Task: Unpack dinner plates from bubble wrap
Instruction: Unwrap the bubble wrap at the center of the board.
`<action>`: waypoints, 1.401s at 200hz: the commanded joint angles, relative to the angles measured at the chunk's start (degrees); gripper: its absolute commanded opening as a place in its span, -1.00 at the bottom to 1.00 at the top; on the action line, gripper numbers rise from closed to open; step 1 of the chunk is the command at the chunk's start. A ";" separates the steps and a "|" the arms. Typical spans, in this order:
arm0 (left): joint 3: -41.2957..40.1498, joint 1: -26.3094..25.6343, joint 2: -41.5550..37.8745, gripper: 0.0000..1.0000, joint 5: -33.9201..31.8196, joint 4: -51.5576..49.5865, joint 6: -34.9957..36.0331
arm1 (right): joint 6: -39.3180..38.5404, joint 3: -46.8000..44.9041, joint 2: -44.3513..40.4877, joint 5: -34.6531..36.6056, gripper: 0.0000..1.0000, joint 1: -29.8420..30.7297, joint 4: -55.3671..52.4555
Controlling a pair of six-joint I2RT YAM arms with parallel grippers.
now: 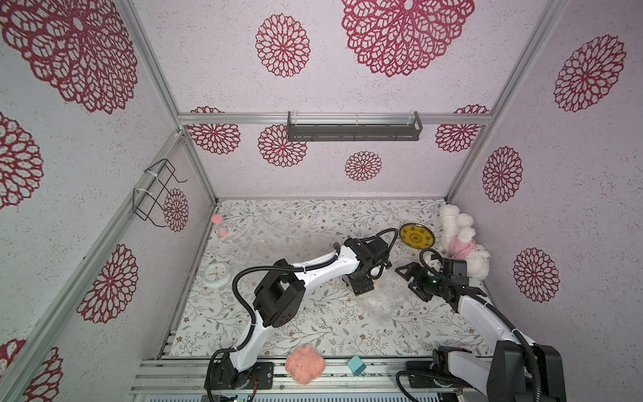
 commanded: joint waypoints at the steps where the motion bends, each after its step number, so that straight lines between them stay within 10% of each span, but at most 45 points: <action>1: 1.57 0.31 1.27 0.46 -0.37 -0.70 2.26 | -1.12 -0.25 -1.14 -0.55 0.88 -0.32 -0.16; 27: 2.07 0.57 2.14 0.38 0.29 -1.32 2.32 | -1.28 -0.12 -1.33 -0.37 0.88 -0.32 -0.51; 74: 1.92 1.14 1.64 -0.61 2.21 -1.52 0.92 | -1.12 -0.10 -1.30 -0.22 0.88 -0.29 -0.36; 132: -1.59 1.67 -4.26 -1.00 3.15 2.97 -2.38 | -2.65 0.89 -2.16 1.93 0.88 -0.31 -2.83; 280: -11.50 5.54 -13.28 -1.00 4.81 15.89 -13.30 | -0.49 3.74 -4.46 5.34 0.85 6.75 -2.32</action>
